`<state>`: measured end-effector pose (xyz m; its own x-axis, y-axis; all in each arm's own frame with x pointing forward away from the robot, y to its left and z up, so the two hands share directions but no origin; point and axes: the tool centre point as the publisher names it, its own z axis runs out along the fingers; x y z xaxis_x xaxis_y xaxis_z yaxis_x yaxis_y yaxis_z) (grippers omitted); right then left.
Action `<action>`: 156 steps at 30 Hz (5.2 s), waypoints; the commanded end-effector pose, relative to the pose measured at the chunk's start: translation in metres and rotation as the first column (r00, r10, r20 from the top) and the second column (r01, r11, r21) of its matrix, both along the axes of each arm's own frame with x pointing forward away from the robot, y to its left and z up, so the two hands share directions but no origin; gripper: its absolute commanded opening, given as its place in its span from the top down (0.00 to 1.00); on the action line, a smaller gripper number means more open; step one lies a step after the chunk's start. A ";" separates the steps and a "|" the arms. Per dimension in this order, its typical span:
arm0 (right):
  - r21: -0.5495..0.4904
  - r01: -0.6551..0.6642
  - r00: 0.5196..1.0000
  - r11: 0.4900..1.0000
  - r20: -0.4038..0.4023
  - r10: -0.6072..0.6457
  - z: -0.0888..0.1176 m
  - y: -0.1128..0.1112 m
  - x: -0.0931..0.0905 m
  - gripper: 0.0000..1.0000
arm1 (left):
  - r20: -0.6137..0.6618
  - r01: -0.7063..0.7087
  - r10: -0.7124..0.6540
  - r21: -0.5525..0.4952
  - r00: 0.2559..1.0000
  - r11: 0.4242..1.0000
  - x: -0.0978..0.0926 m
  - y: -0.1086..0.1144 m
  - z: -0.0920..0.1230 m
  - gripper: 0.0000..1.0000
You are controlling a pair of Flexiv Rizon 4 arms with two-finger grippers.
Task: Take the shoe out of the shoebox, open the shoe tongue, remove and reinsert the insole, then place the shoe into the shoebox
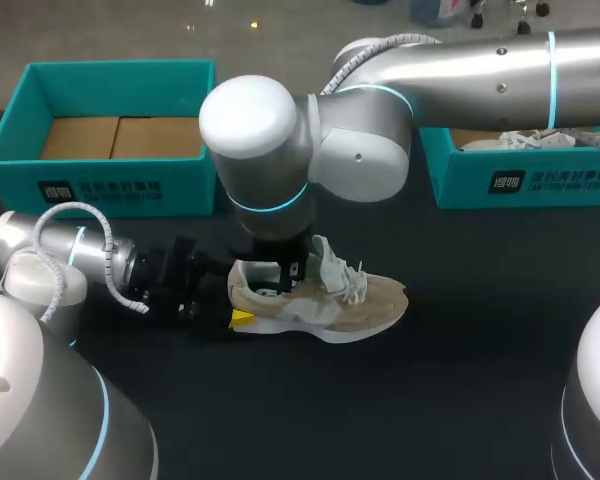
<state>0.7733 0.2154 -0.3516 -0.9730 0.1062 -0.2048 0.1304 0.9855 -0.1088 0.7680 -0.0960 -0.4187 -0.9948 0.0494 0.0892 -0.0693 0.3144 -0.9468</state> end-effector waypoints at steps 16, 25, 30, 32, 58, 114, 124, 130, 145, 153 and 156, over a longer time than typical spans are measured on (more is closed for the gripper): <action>-0.015 -0.038 0.995 0.999 -0.094 0.036 -0.025 -0.015 0.016 1.00 | 0.000 0.000 0.000 0.001 1.000 1.000 0.000 0.000 0.000 1.00; -0.019 -0.004 0.995 1.000 -0.099 0.002 -0.026 -0.024 -0.008 1.00 | 0.000 0.000 0.000 0.001 1.000 1.000 0.000 0.000 0.000 1.00; 0.003 0.035 0.998 0.999 -0.047 -0.035 -0.027 -0.022 -0.009 1.00 | 0.000 0.000 0.000 0.001 1.000 1.000 0.000 0.000 0.000 1.00; 0.026 0.053 0.998 0.998 -0.020 -0.053 -0.028 -0.019 -0.007 1.00 | 0.000 0.000 0.000 0.001 1.000 1.000 0.000 0.000 0.000 1.00; 0.061 0.029 0.999 0.998 -0.045 -0.027 -0.049 -0.001 0.009 0.73 | 0.000 0.000 0.000 0.001 1.000 1.000 0.000 0.000 0.000 1.00; 0.250 0.057 0.976 0.967 -0.217 -0.001 -0.012 -0.039 0.010 1.00 | 0.000 0.000 0.000 0.001 1.000 1.000 0.000 0.000 0.000 1.00; 0.346 0.033 0.972 0.938 -0.230 0.050 0.003 -0.004 0.014 1.00 | 0.000 0.000 0.000 0.001 1.000 1.000 0.000 0.000 0.000 1.00; 0.433 0.058 0.951 0.899 -0.297 0.082 0.002 0.010 0.014 1.00 | 0.000 0.000 0.000 0.001 1.000 1.000 0.000 0.000 0.000 1.00; 0.508 0.125 0.952 0.852 -0.304 0.042 0.013 0.020 0.039 1.00 | 0.000 0.000 0.000 0.001 1.000 1.000 0.000 0.000 0.000 1.00; 0.531 0.131 0.944 0.837 -0.324 0.058 0.009 0.023 0.037 0.82 | 0.000 0.000 0.000 0.001 1.000 1.000 0.000 0.000 0.000 1.00; 0.542 0.132 0.940 0.830 -0.335 0.069 0.008 0.020 0.036 0.67 | 0.000 0.000 0.000 0.001 1.000 1.000 0.000 0.000 0.000 1.00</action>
<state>0.8087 0.2400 -0.3391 -0.9656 0.1408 0.2187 0.2192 0.8929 0.3933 0.7679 -0.0954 -0.4188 -0.9948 0.0495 0.0895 -0.0695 0.3145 -0.9467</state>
